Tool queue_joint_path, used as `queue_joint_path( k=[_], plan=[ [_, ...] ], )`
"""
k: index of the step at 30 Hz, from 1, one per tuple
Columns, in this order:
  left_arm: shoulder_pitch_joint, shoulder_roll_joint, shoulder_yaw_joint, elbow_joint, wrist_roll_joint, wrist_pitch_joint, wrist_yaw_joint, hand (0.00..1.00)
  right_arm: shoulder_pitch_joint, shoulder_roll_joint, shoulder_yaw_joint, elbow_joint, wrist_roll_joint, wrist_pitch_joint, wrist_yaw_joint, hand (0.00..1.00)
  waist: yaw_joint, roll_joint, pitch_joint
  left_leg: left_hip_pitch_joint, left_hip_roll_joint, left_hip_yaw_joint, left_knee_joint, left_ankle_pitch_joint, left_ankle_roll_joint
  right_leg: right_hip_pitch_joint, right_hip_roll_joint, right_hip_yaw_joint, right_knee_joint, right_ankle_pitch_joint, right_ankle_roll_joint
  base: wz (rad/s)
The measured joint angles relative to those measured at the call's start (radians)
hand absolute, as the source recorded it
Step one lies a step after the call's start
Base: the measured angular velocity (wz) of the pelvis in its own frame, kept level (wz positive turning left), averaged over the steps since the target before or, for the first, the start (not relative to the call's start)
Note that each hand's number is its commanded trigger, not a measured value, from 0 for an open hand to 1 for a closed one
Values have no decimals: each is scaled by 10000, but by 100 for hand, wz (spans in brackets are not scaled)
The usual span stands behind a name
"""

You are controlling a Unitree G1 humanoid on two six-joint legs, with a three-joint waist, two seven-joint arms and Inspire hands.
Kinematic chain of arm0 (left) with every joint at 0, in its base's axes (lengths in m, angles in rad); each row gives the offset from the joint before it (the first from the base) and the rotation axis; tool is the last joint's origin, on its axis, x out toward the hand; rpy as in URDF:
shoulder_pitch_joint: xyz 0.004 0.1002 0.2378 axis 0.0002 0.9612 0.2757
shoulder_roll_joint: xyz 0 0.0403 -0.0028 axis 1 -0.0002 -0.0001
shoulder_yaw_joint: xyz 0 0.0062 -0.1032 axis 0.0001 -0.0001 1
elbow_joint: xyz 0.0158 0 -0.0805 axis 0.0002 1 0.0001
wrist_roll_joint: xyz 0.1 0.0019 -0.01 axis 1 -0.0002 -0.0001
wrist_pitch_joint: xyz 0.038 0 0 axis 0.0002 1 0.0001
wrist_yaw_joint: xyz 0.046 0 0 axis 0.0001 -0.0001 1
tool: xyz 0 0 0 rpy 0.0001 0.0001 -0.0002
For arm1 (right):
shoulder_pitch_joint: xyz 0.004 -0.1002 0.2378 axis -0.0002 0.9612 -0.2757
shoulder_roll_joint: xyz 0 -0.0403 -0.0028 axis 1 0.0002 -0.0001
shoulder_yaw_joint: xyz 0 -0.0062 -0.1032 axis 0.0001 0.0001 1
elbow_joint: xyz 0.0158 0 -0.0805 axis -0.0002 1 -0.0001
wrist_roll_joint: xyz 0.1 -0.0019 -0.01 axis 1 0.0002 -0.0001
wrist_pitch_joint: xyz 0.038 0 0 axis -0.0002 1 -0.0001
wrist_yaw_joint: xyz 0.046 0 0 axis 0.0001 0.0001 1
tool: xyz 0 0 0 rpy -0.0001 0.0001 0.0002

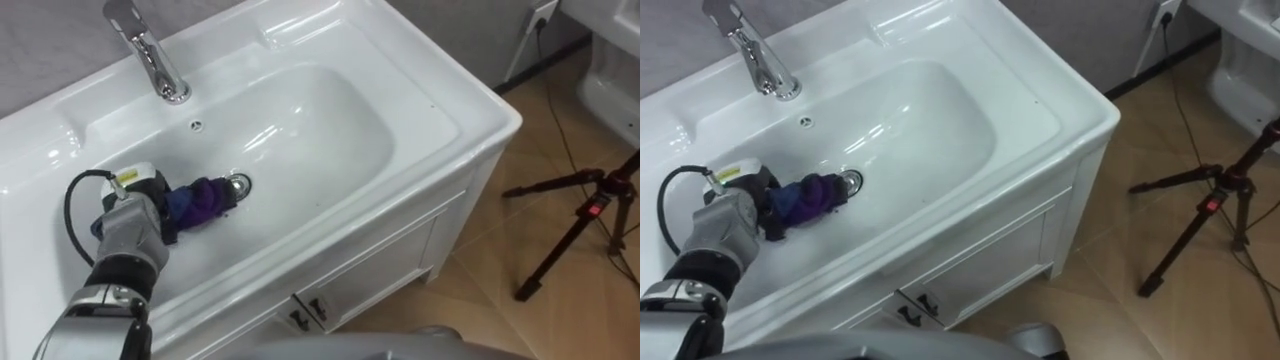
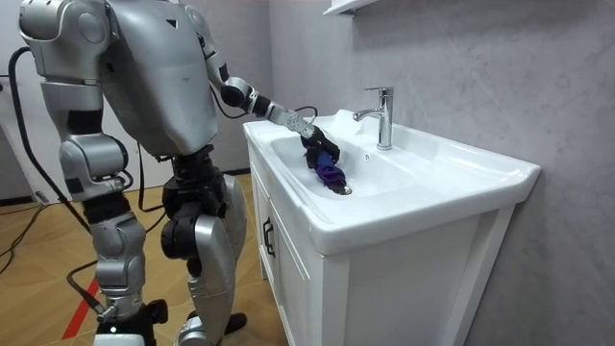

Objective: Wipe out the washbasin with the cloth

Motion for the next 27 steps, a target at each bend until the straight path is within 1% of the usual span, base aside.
queue_joint_path(
  k=[5,8,10,12,13,15,19,24,27],
  plan=[
    [14,171,2,-94,175,4,-487,100,-94,9,183,95,-4,3,-25,0,60,19,5,6,32,57,41,-9,-11,2,5,-26,18,-19,-32,-2],
    [98,191,-1,-385,299,100,-770,100,-217,9,183,236,-4,-4,-101,0,122,19,6,1,47,40,44,-11,-16,3,9,-93,10,-40,-56,4],
    [118,192,-9,-512,323,112,-891,100,-252,8,197,298,-2,-10,-148,0,234,16,7,1,58,-43,49,-11,-16,41,14,-118,-4,-50,-71,4],
    [133,189,-15,-617,323,113,-973,100,-309,12,215,355,9,-14,-188,0,262,8,14,7,59,-155,47,-12,-16,158,10,-224,-17,-63,-87,13],
    [239,189,-15,-770,323,114,-988,100,-392,10,211,369,15,-17,-218,0,305,21,21,10,64,-178,51,-11,-17,167,11,-241,-21,-67,-92,9],
    [299,186,-53,-871,322,114,-985,100,-502,7,215,395,54,-105,-244,0,308,23,26,25,65,-278,49,-11,-17,176,12,-311,-33,-75,-104,8],
    [343,181,-485,-862,297,231,-816,100,-659,-43,563,395,228,-324,-375,0,331,67,56,114,61,-313,14,-11,-18,246,21,-335,-33,-135,-129,1],
    [465,92,-493,-807,52,232,-410,100,-575,-34,565,477,408,-408,-547,0,316,88,66,178,67,-320,23,-10,-20,332,35,-358,-12,-214,-163,3],
    [450,54,-497,-800,-310,264,-200,100,-461,-35,583,537,593,-548,-581,0,269,82,66,168,62,-428,7,-7,-24,371,21,-480,-20,-223,-168,10]
  ],
)
